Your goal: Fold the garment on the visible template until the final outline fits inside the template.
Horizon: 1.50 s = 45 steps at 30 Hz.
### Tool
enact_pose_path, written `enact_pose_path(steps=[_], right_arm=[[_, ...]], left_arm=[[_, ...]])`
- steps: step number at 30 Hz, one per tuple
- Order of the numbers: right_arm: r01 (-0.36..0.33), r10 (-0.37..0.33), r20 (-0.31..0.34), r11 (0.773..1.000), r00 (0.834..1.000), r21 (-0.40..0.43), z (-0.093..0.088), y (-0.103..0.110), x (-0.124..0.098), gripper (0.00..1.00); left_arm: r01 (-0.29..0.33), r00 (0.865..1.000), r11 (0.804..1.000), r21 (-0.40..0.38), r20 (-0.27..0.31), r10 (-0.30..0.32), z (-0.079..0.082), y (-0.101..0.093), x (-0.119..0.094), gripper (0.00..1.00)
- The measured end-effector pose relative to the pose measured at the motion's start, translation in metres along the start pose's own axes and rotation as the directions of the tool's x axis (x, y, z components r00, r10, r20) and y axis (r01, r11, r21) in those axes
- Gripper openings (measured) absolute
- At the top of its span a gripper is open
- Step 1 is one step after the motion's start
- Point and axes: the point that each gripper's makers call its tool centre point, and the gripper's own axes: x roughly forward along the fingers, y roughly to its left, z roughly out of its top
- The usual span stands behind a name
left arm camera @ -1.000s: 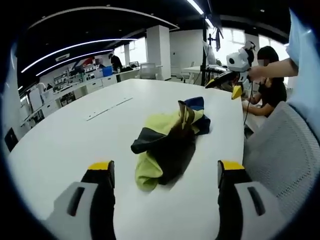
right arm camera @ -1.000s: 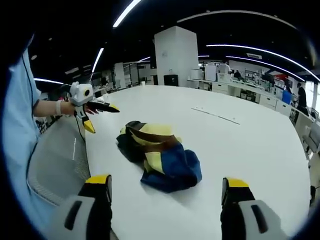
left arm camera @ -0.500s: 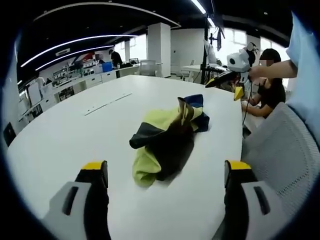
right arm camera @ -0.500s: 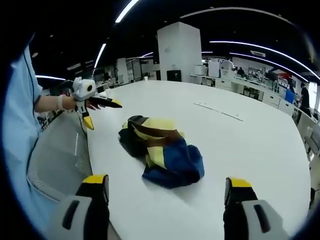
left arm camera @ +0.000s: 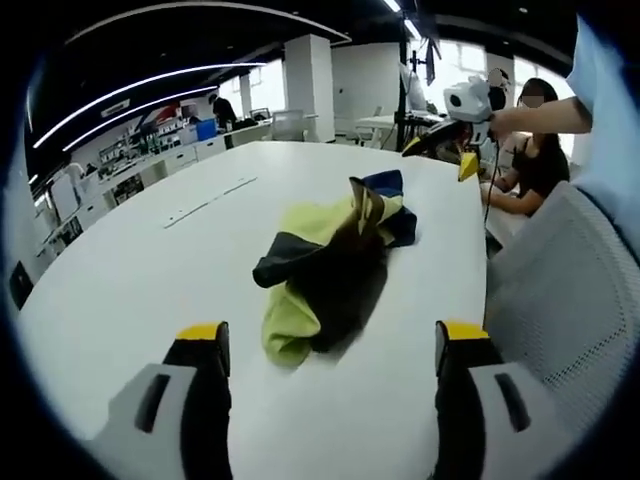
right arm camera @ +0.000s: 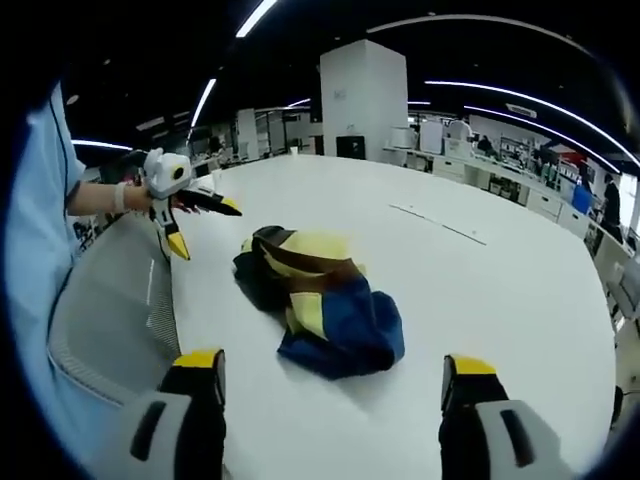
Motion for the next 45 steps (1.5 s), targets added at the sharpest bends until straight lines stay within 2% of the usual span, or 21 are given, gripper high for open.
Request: enact_pose_path(steps=[6, 9, 11, 19, 23, 26, 30, 33, 36, 41, 45], right_arm=[[0.005, -0.005, -0.007, 0.999, 1.0, -0.05, 0.009, -0.004, 0.004, 0.67], [-0.002, 0.002, 0.0, 0.997, 1.0, -0.072, 0.016, -0.006, 0.008, 0.61], [-0.012, 0.011, -0.011, 0.997, 1.0, -0.073, 0.017, -0.007, 0.012, 0.59], [-0.033, 0.029, -0.044, 0.995, 0.999, -0.091, 0.016, -0.009, 0.017, 0.55], [-0.018, 0.013, -0.05, 0.993, 0.999, -0.113, 0.016, -0.015, 0.019, 0.57], [-0.011, 0.007, -0.041, 0.994, 0.999, -0.107, 0.019, -0.017, 0.02, 0.53], [-0.026, 0.021, -0.052, 0.995, 0.998, -0.095, 0.02, -0.016, 0.025, 0.33], [-0.045, 0.037, -0.1, 0.996, 0.994, -0.078, 0.013, -0.015, 0.031, 0.17], [-0.041, 0.031, -0.111, 0.994, 0.993, -0.097, 0.011, -0.016, 0.035, 0.17], [-0.037, 0.027, -0.117, 0.996, 0.993, -0.086, 0.012, -0.02, 0.038, 0.15], [-0.03, 0.014, -0.143, 0.994, 0.99, -0.106, 0.009, -0.024, 0.042, 0.14]], left_arm=[[-0.004, 1.0, 1.0, 0.019, 0.016, 0.003, 0.009, 0.002, 0.006, 0.64], [-0.014, 0.999, 0.999, 0.044, 0.038, 0.013, 0.016, 0.007, 0.01, 0.56], [-0.015, 0.999, 0.999, 0.049, 0.042, 0.013, 0.02, 0.01, 0.014, 0.53], [0.01, 1.0, 0.997, 0.072, 0.019, -0.011, 0.02, 0.013, 0.024, 0.52], [0.002, 1.0, 0.996, 0.088, 0.023, -0.004, 0.025, 0.016, 0.029, 0.51], [-0.008, 1.0, 0.994, 0.108, 0.03, 0.005, 0.03, 0.017, 0.031, 0.47], [-0.009, 0.999, 0.993, 0.115, 0.04, 0.004, 0.035, 0.02, 0.038, 0.41], [0.012, 0.999, 0.99, 0.137, 0.035, -0.017, 0.038, 0.019, 0.043, 0.32], [0.032, 0.999, 0.985, 0.168, 0.023, -0.037, 0.04, 0.017, 0.047, 0.29], [0.041, 0.999, 0.975, 0.217, -0.001, -0.042, 0.041, 0.017, 0.054, 0.31], [0.056, 0.998, 0.972, 0.229, -0.018, -0.054, 0.039, 0.016, 0.057, 0.27]])
